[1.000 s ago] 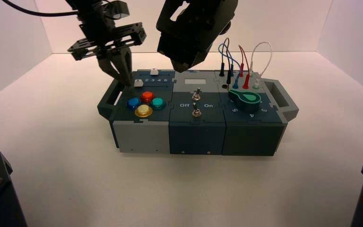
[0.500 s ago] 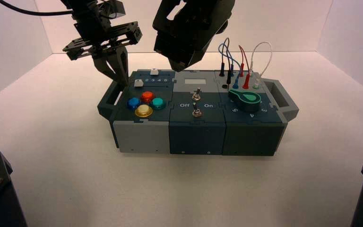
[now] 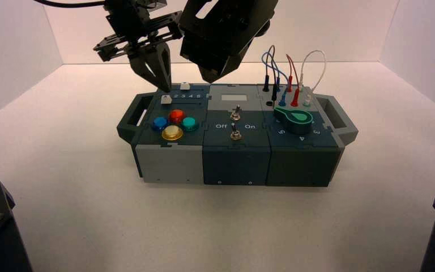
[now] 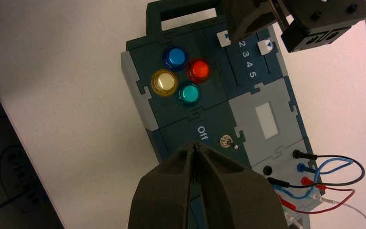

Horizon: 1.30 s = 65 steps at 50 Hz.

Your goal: Move the bottom slider to position 1.

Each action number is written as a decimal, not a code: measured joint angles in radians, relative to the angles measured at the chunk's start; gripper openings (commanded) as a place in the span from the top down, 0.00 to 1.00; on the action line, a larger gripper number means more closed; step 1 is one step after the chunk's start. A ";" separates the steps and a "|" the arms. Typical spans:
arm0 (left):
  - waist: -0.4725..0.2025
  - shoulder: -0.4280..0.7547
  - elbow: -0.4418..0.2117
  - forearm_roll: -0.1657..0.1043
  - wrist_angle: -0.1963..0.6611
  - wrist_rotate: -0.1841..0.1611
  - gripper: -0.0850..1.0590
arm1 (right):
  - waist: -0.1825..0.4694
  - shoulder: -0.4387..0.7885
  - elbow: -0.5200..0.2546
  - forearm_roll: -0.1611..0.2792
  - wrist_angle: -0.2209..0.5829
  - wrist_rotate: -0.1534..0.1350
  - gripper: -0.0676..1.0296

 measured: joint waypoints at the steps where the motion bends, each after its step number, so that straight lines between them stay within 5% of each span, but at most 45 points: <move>1: 0.000 0.005 0.002 0.000 -0.003 0.000 0.95 | -0.002 0.000 0.000 -0.002 0.000 0.000 0.96; 65: -0.023 0.064 -0.015 -0.006 -0.031 0.000 0.95 | -0.002 0.000 0.000 0.000 0.000 0.000 0.96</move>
